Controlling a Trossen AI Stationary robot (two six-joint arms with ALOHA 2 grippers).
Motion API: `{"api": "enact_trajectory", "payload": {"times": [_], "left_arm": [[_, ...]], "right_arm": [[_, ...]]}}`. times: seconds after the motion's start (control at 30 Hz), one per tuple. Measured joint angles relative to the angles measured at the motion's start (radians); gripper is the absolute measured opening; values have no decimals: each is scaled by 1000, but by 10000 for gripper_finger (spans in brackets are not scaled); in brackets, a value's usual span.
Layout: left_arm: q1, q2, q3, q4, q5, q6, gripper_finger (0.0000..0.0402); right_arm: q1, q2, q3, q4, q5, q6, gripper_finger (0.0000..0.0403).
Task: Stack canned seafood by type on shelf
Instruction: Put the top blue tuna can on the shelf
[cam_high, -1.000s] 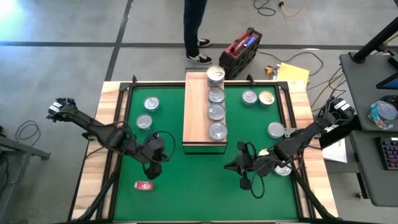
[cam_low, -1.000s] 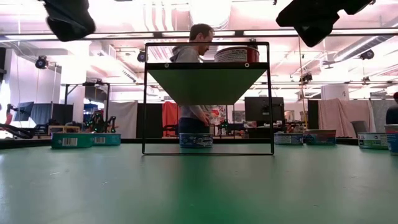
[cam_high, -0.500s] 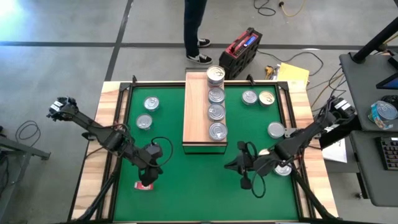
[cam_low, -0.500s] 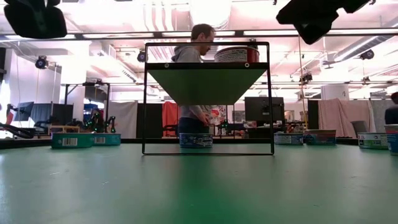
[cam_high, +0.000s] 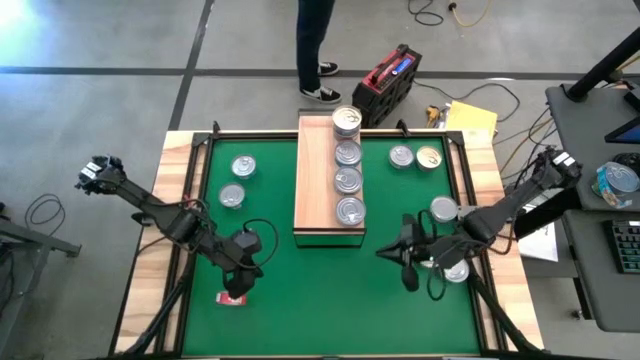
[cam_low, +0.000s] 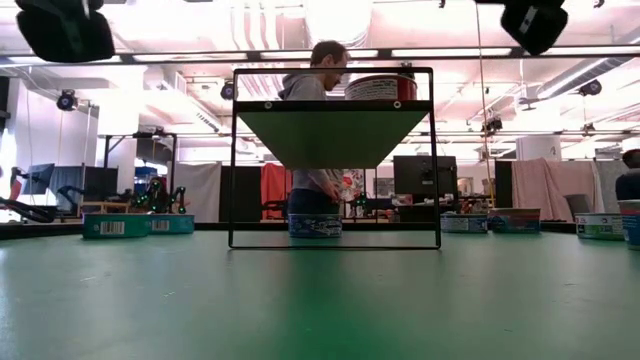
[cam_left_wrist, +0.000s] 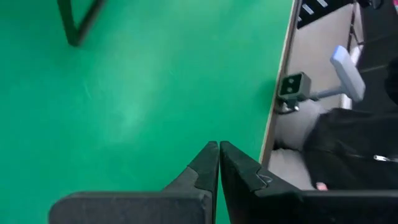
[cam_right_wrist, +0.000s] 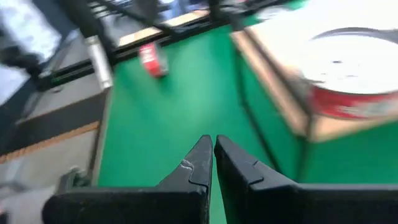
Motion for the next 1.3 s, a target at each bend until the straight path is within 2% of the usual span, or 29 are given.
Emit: {"api": "enact_trajectory", "payload": {"times": [0.2, 0.27, 0.5, 0.63, 1.0, 1.3], "left_arm": [[0, 0, 0, 0, -65, 60, 0], [0, 0, 0, 0, -105, 91, 0], [2, 0, 1, -21, -207, 157, 0], [2, 0, 6, -38, -281, 195, 0], [2, -1, 6, -130, -463, 337, 0], [2, -2, 6, -165, -503, 403, 0]], "right_arm": [[-8, -74, 53, -261, 216, 204, 12], [-26, -75, 86, -372, 254, 271, 12], [-198, -6, 231, -872, 267, 562, 12], [-332, 47, 293, -1081, 223, 654, 12], [-720, 106, 381, -1040, 43, 342, 12], [-1057, 121, 258, -703, -179, 57, 12]]}}
